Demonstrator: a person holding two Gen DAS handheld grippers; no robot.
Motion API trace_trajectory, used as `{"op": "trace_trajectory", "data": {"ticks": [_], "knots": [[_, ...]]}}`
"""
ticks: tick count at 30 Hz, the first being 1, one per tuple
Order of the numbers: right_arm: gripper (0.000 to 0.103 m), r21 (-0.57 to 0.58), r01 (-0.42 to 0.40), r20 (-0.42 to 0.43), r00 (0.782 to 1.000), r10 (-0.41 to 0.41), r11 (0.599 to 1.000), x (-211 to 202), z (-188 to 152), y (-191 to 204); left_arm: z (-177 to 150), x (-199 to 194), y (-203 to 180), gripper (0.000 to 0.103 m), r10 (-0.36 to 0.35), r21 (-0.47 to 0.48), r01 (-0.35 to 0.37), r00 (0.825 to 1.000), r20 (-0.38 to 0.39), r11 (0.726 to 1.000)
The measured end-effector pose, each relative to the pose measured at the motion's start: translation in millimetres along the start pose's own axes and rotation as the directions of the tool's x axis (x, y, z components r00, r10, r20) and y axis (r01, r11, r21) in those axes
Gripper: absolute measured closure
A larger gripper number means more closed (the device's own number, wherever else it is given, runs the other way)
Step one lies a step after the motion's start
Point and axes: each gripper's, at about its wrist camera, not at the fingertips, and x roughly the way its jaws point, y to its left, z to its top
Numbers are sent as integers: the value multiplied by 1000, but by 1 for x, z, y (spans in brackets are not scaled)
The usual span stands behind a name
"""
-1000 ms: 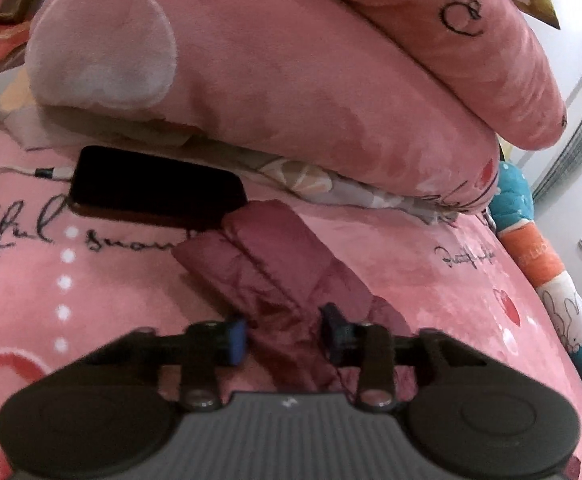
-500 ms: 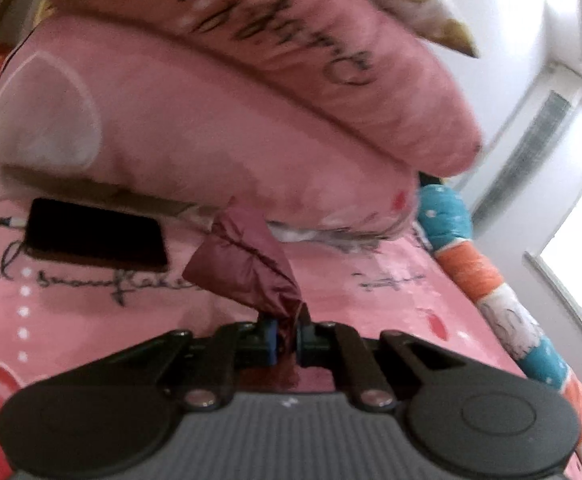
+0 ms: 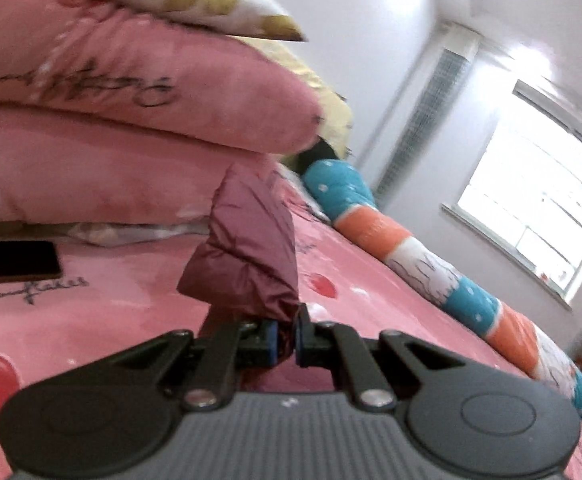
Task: Fold large clothes
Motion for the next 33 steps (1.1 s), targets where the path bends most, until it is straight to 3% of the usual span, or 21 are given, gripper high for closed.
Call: {"op": "trace_trajectory", "data": {"ticks": [8,17,27,33], "knots": [[0,157,6,31,999,-12,988,-53,-15,-52,-18,-14,-78,99,-107,135,114,993,-53,984],[0,311,36,122,990,-77,950,-83,-26,-118,-58,-39,-165,99,-214,213,237,968,-130,948],[0,399,-12,234,968,-89,917,-112,-26,-156,-110,-41,-248,99,-264,332,322,942,-207,887],[0,465,-20,264,957,-118,885,-119,-17,-188,-164,-32,-295,99,-293,383,391,911,-290,837]]}}
